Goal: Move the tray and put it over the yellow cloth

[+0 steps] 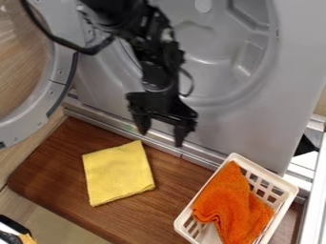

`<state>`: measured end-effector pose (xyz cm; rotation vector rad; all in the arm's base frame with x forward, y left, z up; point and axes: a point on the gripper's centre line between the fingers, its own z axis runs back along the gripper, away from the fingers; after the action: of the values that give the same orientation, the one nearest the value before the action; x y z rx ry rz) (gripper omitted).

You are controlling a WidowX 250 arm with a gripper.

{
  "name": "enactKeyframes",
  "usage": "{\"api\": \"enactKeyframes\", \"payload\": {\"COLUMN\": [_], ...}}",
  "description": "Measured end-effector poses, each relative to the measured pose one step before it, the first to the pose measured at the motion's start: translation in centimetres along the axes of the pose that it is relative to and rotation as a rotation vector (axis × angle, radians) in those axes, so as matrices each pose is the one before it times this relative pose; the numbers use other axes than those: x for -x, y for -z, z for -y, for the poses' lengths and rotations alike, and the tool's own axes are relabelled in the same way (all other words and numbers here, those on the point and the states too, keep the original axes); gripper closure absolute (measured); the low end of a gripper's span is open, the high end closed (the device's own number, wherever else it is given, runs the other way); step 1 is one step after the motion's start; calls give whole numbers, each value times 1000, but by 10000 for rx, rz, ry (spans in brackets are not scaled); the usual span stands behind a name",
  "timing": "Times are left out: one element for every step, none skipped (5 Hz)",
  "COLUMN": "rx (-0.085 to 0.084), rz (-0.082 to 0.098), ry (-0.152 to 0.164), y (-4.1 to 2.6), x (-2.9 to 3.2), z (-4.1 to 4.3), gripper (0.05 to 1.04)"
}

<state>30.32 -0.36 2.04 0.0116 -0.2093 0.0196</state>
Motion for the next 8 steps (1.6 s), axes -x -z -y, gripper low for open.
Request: {"api": "enactKeyframes", "payload": {"rx": [580, 494, 426, 386, 246, -279, -377, 22], "rz": [-50, -152, -96, -178, -100, -369, -304, -138], "ry": [704, 241, 209, 268, 249, 355, -64, -39], "y": [1164, 1181, 1146, 1187, 1669, 1120, 128, -80], "x": [-253, 372, 413, 522, 511, 201, -28, -12], "z": [2698, 2202, 1400, 1638, 1045, 113, -355, 60], "gripper": [84, 84, 84, 84, 130, 390, 707, 867]}}
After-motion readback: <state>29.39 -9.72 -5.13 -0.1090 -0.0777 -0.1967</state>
